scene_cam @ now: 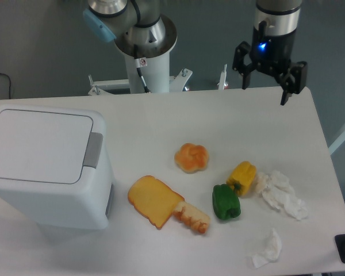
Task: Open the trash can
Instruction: 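Move the open gripper across the table toward the white trash can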
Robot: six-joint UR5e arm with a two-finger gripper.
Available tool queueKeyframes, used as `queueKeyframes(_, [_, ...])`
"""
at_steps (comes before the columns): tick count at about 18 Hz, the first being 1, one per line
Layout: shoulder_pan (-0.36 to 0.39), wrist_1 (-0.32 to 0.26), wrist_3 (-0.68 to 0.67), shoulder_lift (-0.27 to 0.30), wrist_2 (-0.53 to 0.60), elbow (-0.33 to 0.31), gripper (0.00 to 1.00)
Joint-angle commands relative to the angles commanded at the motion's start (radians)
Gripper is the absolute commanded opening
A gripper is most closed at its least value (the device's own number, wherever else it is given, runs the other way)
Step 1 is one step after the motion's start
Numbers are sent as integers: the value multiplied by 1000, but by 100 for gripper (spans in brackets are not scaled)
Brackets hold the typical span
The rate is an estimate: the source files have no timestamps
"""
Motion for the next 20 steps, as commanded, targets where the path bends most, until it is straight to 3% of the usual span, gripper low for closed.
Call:
queueKeyframes(7, [-23, 0, -5, 6, 0, -6, 100])
queueKeyframes(12, [-38, 3, -107, 3, -9, -9, 100])
queueKeyframes(20, [-43, 5, -104, -2, -6, -9, 100])
